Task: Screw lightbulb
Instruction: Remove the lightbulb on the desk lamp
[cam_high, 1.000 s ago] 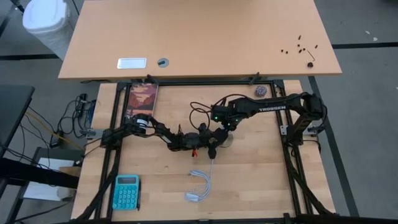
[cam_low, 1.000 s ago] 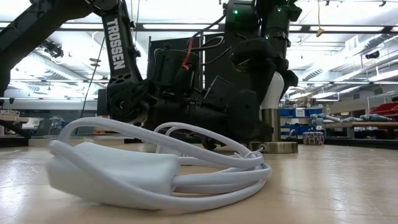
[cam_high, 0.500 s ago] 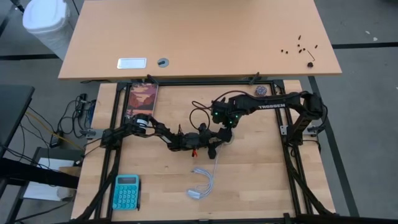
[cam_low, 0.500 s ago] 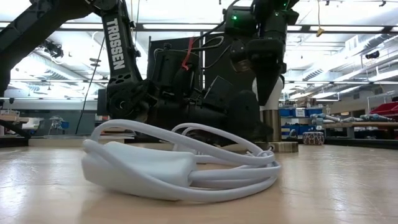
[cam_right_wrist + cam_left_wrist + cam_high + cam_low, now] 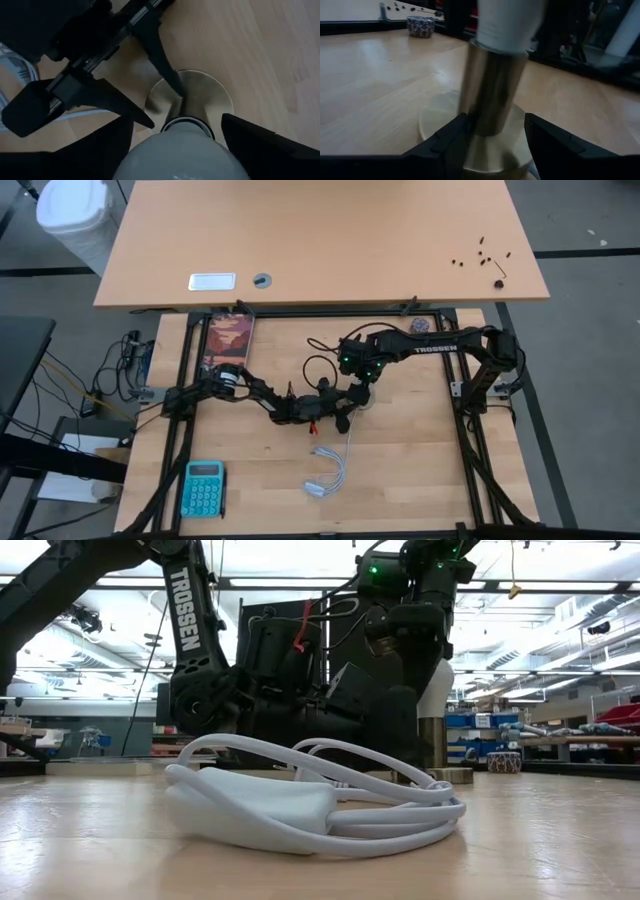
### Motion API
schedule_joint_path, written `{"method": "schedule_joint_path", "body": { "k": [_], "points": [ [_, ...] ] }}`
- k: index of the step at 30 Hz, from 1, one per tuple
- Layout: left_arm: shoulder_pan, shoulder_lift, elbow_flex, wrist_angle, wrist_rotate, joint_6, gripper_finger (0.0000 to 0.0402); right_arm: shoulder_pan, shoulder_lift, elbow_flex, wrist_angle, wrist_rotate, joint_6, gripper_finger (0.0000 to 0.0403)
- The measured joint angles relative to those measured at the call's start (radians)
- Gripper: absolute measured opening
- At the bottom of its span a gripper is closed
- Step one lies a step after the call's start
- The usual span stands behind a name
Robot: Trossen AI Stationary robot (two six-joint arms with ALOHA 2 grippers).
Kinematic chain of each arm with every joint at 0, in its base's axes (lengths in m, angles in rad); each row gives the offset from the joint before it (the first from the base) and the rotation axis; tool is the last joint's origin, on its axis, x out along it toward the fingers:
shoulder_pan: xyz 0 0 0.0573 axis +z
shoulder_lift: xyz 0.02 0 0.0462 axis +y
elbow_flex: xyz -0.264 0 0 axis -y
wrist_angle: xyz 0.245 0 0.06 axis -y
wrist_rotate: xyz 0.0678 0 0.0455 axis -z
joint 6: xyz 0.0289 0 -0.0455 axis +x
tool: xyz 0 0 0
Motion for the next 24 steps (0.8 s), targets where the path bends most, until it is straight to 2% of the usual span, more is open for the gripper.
{"method": "schedule_joint_path", "body": {
  "k": [5, 12, 16, 20, 24],
  "points": [
    [0.0, 0.0, 0.013, -0.003, -0.027, -0.012, 0.0219, 0.001, 0.0, 0.0, 0.013, -0.001, 0.002, 0.0321],
    [0.01, 0.005, 0.106, -0.108, -0.04, 0.162, 0.0268, 0.001, 0.0, 0.001, 0.025, -0.009, 0.032, 0.0299],
    [0.022, 0.004, 0.15, -0.149, -0.006, 0.215, 0.0289, 0.001, 0.0, 0.002, 0.024, -0.011, 0.032, 0.0285],
    [0.026, 0.004, 0.16, -0.158, -0.005, 0.221, 0.0287, 0.001, 0.0, 0.002, 0.022, -0.011, 0.032, 0.0272],
    [0.023, 0.003, 0.158, -0.193, -0.003, 0.219, 0.0257, 0.002, -0.001, 0.002, 0.012, -0.012, 0.031, 0.0262]
  ]
}}
